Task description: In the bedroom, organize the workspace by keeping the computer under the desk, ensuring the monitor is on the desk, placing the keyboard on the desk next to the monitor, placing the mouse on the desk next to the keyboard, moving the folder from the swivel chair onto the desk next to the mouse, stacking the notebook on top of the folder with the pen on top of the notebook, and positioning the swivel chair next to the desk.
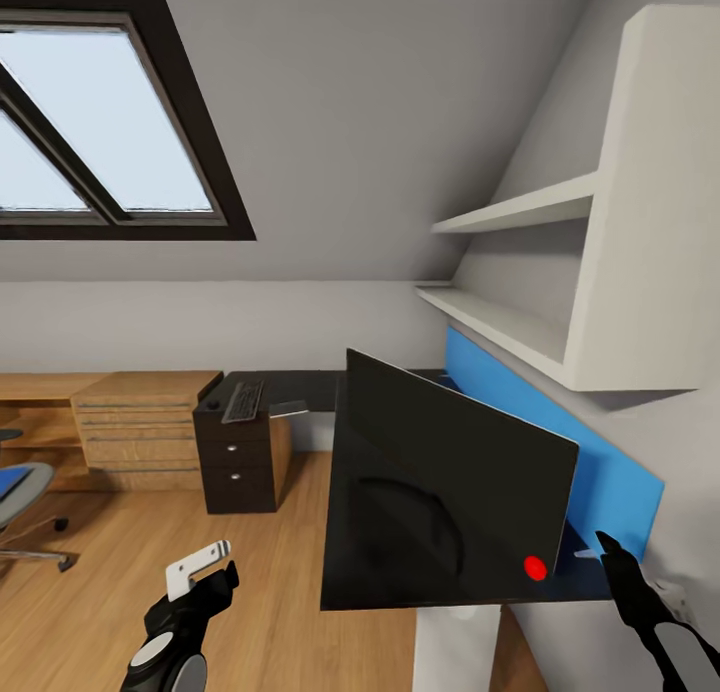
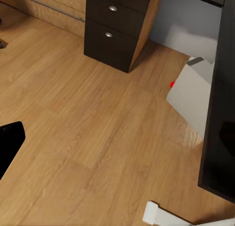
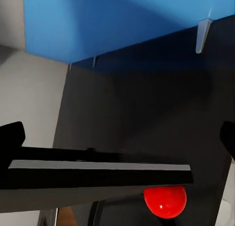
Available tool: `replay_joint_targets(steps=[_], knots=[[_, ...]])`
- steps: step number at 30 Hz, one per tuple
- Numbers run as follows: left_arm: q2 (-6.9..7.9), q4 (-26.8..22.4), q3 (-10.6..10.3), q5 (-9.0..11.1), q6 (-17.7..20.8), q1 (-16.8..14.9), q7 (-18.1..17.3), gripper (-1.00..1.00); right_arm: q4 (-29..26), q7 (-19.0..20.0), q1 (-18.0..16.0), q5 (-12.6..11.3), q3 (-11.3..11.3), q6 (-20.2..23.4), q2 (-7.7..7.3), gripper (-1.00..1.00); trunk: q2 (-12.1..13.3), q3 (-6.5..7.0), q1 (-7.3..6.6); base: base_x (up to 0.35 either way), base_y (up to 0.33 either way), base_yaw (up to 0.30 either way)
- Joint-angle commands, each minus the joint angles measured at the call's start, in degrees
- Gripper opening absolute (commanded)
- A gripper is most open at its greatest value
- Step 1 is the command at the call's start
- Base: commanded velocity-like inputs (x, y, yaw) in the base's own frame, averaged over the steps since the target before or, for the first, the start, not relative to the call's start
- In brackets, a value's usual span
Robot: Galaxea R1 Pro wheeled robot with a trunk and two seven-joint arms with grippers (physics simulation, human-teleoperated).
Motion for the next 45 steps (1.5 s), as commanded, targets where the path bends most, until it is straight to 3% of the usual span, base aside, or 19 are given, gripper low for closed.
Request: replay_joint_targets(steps=[1, 17, 45], knots=[[0.01, -0.06, -0.08, 0.47, 0.09, 0.00, 0.42, 1.00, -0.07, -0.14, -0.01, -0.43, -0.13, 0.30, 0.01, 1.00, -0.02, -0.01, 0.04, 0.192, 0.000, 0.000], [0.00, -0.01, -1.26, 0.34, 0.02, 0.00, 0.43, 1.00, -0.01, 0.03, -0.01, -0.52, -0.40, 0.35, -0.08, 1.00, -0.02, -0.01, 0.04, 0.156, 0.000, 0.000], [0.18, -0.10, -1.23, 0.29, 0.03, 0.00, 0.58, 1.00, -0.08, 0.03, -0.01, -0.59, -0.55, 0.48, -0.34, 1.00, -0.02, -0.01, 0.04, 0.067, -0.025, 0.000]])
